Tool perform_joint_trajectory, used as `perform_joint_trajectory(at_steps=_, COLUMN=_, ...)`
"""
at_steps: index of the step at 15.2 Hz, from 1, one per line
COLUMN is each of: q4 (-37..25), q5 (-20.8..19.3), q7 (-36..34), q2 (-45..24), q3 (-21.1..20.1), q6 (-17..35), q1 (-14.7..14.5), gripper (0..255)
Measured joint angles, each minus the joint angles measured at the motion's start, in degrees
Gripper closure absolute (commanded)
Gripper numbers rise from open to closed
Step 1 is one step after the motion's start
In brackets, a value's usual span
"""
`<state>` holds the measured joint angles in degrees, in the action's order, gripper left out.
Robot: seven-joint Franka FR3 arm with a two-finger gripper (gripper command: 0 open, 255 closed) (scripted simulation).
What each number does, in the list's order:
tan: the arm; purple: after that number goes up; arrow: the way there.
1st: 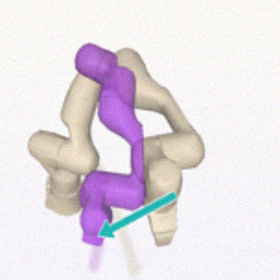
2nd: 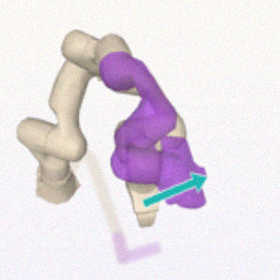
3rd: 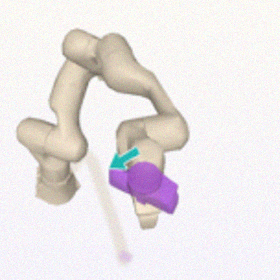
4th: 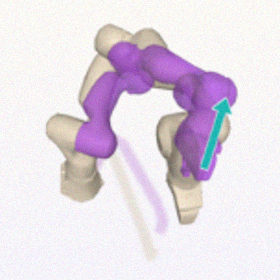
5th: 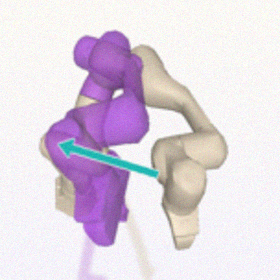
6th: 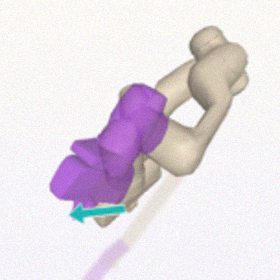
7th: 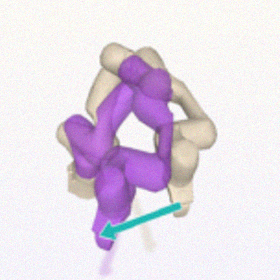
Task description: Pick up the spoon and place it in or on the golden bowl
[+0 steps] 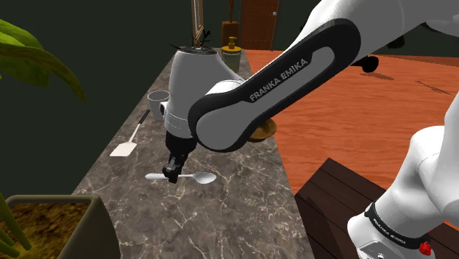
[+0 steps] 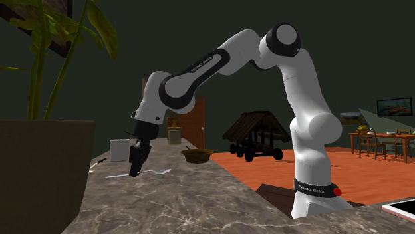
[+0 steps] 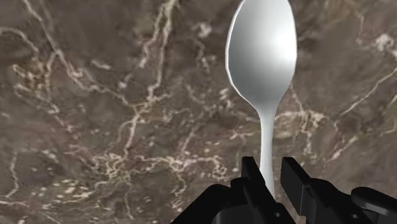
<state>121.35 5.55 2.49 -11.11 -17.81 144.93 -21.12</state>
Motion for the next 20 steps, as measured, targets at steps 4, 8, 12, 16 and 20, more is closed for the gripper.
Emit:
perform_joint_trajectory(at_steps=4, q4=-1.2, q5=0.4, q7=0.0, q2=1.7, q3=-0.1, q6=-2.8, q1=0.2, gripper=255)
perform_joint_trajectory(at_steps=8, q4=-2.1, q5=1.0, q7=0.0, q2=3.8, q3=-0.3, q6=-5.7, q1=0.3, gripper=255)
perform_joint_trajectory(at_steps=12, q4=-3.5, q5=1.2, q7=-0.1, q2=5.0, q3=-0.3, q6=-8.4, q1=0.4, gripper=255)
perform_joint_trajectory(at_steps=16, q4=-5.1, q5=1.6, q7=0.0, q2=6.7, q3=-0.2, q6=-11.5, q1=0.6, gripper=255)
perform_joint_trajectory(at_steps=20, q4=-6.8, q5=1.6, q7=-0.2, q2=7.4, q3=-0.2, q6=-14.0, q1=0.7, gripper=255)
